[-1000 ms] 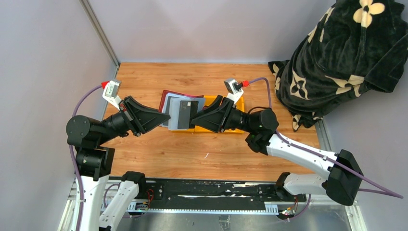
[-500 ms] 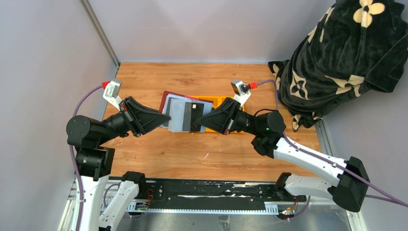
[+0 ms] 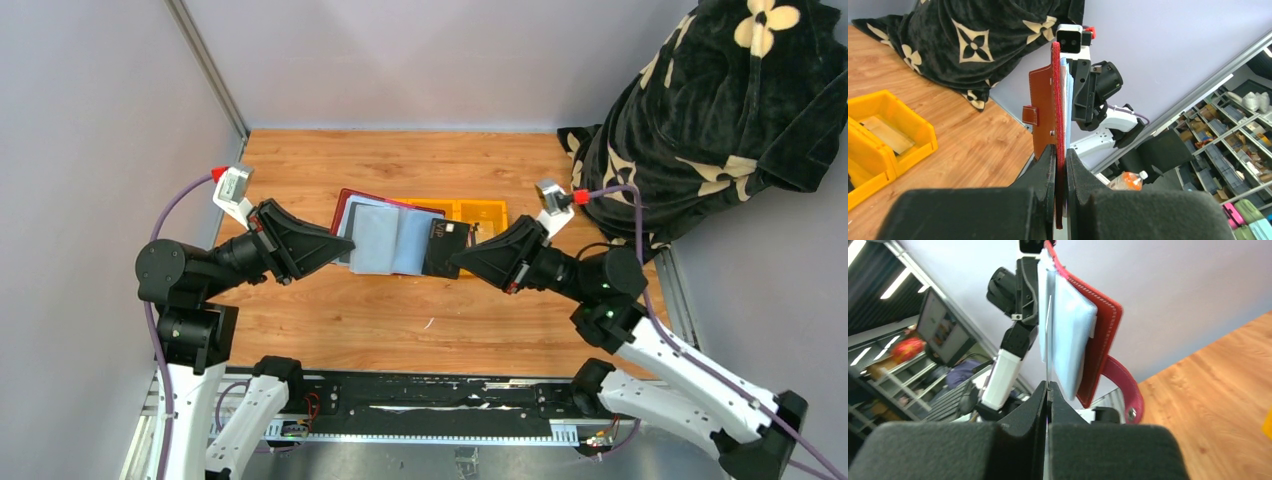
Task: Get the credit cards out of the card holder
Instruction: Remove the credit card from the card holder, then place the credit card in the storage box.
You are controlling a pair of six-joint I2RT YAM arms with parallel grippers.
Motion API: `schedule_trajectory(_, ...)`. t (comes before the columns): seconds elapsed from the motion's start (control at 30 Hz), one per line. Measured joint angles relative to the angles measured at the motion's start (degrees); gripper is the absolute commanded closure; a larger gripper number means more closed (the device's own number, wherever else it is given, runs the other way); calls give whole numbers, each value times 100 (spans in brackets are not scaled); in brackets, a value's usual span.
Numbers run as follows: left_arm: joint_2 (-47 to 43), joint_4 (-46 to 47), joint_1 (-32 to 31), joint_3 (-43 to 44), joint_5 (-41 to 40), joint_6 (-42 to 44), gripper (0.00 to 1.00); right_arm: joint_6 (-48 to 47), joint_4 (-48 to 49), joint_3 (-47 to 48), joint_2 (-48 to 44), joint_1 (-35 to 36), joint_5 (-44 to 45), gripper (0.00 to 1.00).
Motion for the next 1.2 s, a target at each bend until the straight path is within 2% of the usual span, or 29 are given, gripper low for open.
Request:
schedule_trajectory(0.23, 31, -68, 0, 136, 37, 170, 100, -354, -1574, 4, -887, -1126, 24, 100)
schedule_trajectory(0.43, 42, -153, 0, 319, 76, 350, 100, -514, -2514, 35, -645, -1871, -111, 100)
schedule_trajectory(0.57, 42, -162, 0, 339, 103, 428, 100, -743, -2953, 111, 214, -1985, -146, 100)
schedule_trajectory(0.73, 46, -175, 0, 339, 111, 459, 100, -1115, -3316, 479, 1836, -1985, -55, 100)
schedule_trajectory(0.97, 55, -262, 0, 339, 160, 575, 100, -1609, -3781, 1775, 3908, -1718, 407, 100)
schedule_trajectory(1.2, 120, -315, 0, 339, 236, 682, 100, -1812, -3995, 2616, 5366, -1554, 898, 100)
